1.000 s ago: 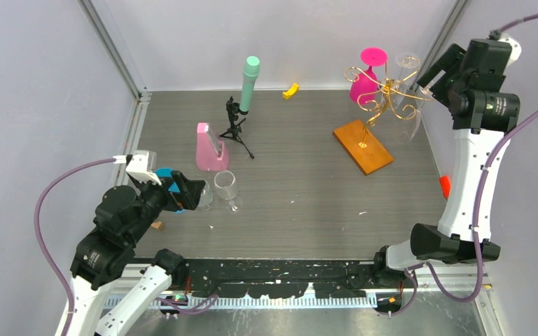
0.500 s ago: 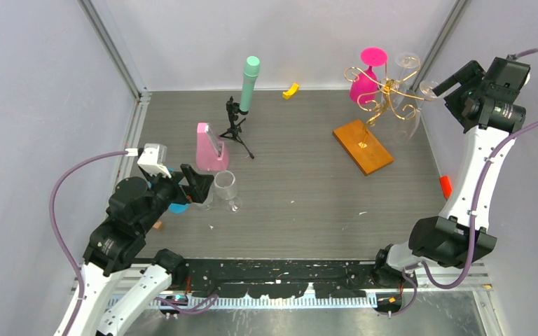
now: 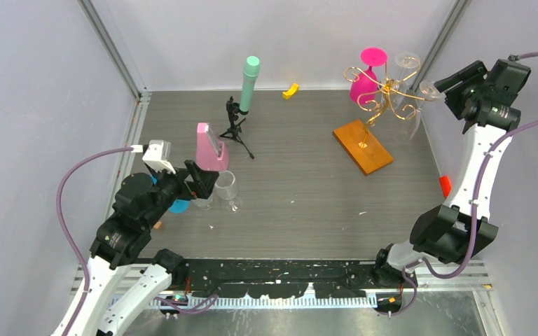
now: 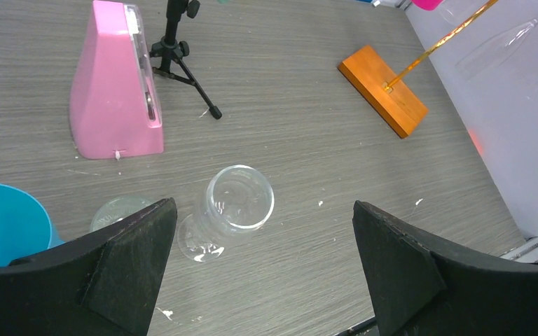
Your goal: Take the wine glass off the wine glass rack
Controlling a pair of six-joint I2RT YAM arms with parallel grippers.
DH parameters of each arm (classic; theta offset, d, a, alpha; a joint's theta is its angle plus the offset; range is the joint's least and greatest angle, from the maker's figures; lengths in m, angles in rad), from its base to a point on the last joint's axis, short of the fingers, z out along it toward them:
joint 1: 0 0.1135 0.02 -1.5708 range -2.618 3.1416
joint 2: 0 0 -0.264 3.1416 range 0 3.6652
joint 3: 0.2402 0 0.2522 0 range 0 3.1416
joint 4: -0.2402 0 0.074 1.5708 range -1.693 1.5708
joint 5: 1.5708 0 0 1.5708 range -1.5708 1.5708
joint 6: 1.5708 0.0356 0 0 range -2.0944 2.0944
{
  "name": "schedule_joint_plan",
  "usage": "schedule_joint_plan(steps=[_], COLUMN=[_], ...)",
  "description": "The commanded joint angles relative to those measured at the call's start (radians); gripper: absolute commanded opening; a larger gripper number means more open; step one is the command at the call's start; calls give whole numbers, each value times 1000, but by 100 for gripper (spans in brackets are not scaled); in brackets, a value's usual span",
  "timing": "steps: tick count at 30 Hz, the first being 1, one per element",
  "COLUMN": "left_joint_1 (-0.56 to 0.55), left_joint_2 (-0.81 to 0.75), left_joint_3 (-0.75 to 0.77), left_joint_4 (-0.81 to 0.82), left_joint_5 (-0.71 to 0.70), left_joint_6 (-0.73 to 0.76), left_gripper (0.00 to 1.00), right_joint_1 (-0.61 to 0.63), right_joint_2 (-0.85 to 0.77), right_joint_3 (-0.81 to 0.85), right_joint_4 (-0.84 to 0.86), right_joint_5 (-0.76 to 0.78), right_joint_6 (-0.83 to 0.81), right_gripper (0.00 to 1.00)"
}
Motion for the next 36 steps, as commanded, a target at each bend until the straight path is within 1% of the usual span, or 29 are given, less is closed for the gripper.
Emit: schedule_joint_plan(steps=[1,2,7,12,19,23,25,28,36], left_joint_1=[-2,-2,-2,-2,-2,-2,-2,-2,-2], left_joint_2=[7,7,10,12,14,9,7,3,-11], left_joint_3=[5,5,8,13,15,10,10,12,27], left_joint_4=[59,57,56,54,49,49,48,45,34], left_joint_5=[17,16,12,12,8,2,0,-4,-31], left_joint_6=[0,2,3,7,5,2,0,-5,-34], left_gripper=[100,100,100,100,100,100,100,100,100], right_joint_1=[-5,-5,-4,-4,-4,-4,-4,-4,-4], right_joint_2=[15,16,25,28,21,17,7,-18,-101], right_joint_3=[-23,-32,-46,-41,-18,-17,-28,-50,-114], right_joint_4=[88,100,110,100,85,98,117,151,227], right_joint_5=[-51,-53,-60,-42,-24,-46,-52,-58,12], right_joint_6=[30,33,28,8,-13,10,37,105,276], right_gripper=[62,61,50,33,17,4,1,0,0])
